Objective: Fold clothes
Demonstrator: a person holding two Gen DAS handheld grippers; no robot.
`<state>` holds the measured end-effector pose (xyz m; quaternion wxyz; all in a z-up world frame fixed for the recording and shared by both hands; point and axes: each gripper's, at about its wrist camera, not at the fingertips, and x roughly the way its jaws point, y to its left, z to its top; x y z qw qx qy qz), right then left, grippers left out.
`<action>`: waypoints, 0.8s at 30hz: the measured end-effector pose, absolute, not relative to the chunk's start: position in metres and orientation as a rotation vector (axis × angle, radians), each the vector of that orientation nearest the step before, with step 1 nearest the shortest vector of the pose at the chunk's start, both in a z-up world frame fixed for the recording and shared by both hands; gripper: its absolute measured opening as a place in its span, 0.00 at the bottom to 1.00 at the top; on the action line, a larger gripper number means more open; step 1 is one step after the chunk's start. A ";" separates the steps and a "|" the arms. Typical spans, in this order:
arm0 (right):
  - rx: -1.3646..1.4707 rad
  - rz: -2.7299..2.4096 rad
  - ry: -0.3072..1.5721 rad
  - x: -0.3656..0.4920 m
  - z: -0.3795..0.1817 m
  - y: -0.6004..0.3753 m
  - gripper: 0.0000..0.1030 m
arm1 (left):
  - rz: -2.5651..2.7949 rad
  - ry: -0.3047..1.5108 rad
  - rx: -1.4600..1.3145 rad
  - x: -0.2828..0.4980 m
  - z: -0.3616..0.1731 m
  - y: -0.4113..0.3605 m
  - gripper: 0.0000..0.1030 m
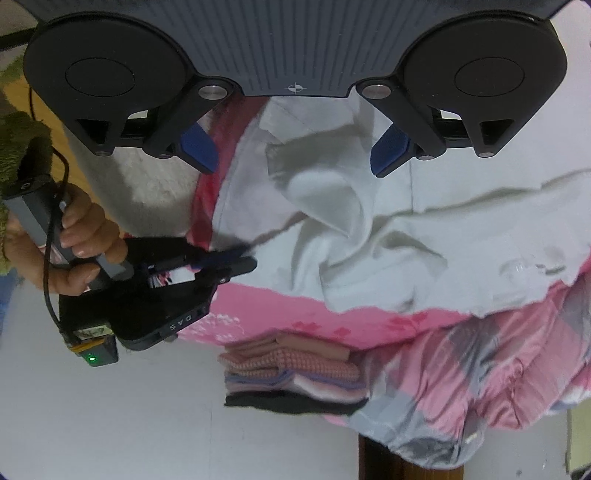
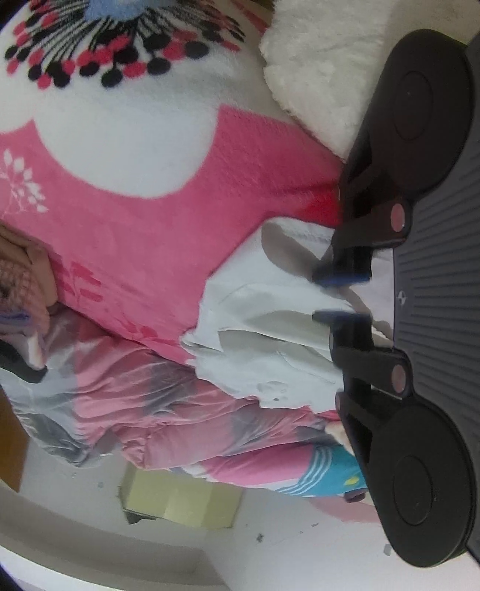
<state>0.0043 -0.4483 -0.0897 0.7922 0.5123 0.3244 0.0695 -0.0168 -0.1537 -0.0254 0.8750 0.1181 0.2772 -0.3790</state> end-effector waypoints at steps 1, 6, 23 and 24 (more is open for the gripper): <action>1.097 0.147 0.688 0.003 -0.089 -0.450 0.03 | -0.794 0.586 0.240 -0.016 -0.026 -0.154 0.89; 1.033 0.114 0.656 -0.001 -0.082 -0.459 0.03 | -0.811 0.623 0.207 -0.013 -0.027 -0.154 0.93; 0.617 0.097 0.681 -0.046 -0.028 -0.436 0.70 | -0.760 0.662 0.052 0.000 -0.019 -0.137 0.97; 0.597 0.090 0.657 -0.051 -0.023 -0.435 0.79 | -0.755 0.663 0.041 0.001 -0.018 -0.136 0.97</action>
